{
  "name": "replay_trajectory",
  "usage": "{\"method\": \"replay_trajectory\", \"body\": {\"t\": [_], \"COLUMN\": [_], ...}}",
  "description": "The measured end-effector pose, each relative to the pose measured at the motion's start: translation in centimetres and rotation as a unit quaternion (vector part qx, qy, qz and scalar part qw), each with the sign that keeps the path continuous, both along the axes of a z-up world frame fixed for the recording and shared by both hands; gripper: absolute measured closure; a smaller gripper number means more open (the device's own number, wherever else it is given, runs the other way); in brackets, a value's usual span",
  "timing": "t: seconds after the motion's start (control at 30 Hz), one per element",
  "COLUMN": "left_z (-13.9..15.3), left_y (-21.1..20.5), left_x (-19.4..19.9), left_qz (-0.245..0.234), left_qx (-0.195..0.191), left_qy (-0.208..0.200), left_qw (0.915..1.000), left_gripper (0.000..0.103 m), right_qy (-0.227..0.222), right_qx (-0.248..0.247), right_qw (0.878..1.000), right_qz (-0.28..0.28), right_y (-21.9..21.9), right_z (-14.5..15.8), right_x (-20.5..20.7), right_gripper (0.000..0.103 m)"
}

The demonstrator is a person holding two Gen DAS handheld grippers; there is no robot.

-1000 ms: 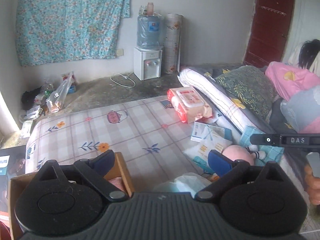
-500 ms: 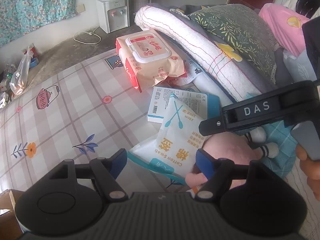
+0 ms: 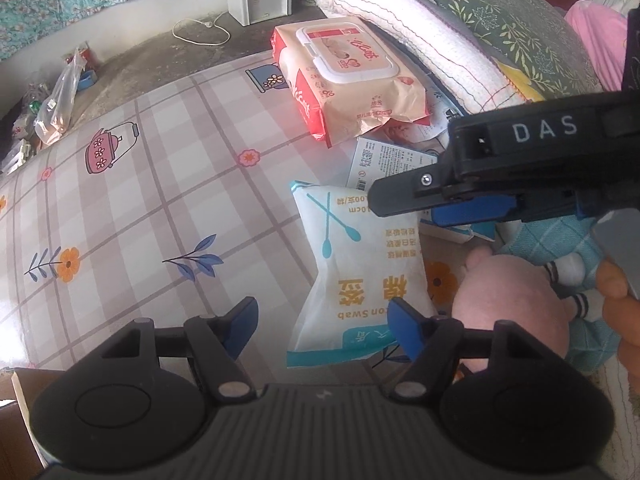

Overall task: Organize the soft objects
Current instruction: 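Reach the left tool to the white cotton swab bag and grasp it, then carry the cotton swab bag with the left tool into the box and release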

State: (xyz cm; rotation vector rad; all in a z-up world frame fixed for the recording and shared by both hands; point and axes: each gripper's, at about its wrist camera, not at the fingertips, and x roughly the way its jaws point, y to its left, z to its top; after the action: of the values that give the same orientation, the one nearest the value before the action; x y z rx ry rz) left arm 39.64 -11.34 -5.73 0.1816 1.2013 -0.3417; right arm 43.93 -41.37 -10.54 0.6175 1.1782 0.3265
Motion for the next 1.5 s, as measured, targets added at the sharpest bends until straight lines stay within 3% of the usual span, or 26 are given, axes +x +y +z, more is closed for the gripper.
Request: {"method": "replay_trajectory", "body": {"t": [0.2,0.3,0.37,0.53,0.6,0.7,0.83,1.07,1.3,1.5], "left_z": [-2.6,-3.8,-4.0,-3.8,-3.3,-2.3,-0.5,5.4,11.5,13.2], "left_y": [0.9,1.6,2.0,2.3,2.2,2.2,2.4,4.4,11.2,19.6], "left_x": [1.8,2.6,3.0,3.4,3.4,3.0,1.9,-1.8,-8.0,-13.0], "left_qz": [0.028,0.051,0.060,0.070,0.073,0.072,0.068,0.062,0.085,0.142], "left_qx": [-0.014,-0.037,-0.050,-0.068,-0.066,-0.068,-0.074,-0.105,-0.131,-0.129], "left_qy": [0.058,0.084,0.091,0.092,0.082,0.077,0.055,0.010,-0.052,-0.089], "left_qw": [0.9978,0.9945,0.9927,0.9910,0.9918,0.9921,0.9934,0.9925,0.9864,0.9774], "left_gripper": [0.051,0.052,0.053,0.067,0.082,0.089,0.090,0.091,0.091,0.091], "right_qy": [0.043,0.056,0.058,0.051,0.040,0.028,0.010,-0.042,-0.103,-0.116], "right_qx": [-0.027,-0.013,0.000,0.029,0.029,0.017,0.012,0.017,0.044,0.070], "right_qw": [0.999,0.998,0.998,0.998,0.999,0.999,1.000,0.999,0.992,0.983], "right_qz": [0.016,0.016,0.013,0.002,0.001,0.004,0.001,0.004,0.055,0.122], "right_y": [1.1,1.6,1.7,2.0,2.4,2.5,2.5,3.0,7.7,16.2], "right_z": [-2.7,-4.2,-4.6,-5.3,-4.9,-3.7,-1.8,4.7,11.6,14.1], "right_x": [0.2,0.6,0.9,0.8,0.6,0.3,-0.6,-4.2,-9.3,-12.3], "right_gripper": [0.053,0.056,0.059,0.070,0.077,0.081,0.082,0.082,0.082,0.082]}}
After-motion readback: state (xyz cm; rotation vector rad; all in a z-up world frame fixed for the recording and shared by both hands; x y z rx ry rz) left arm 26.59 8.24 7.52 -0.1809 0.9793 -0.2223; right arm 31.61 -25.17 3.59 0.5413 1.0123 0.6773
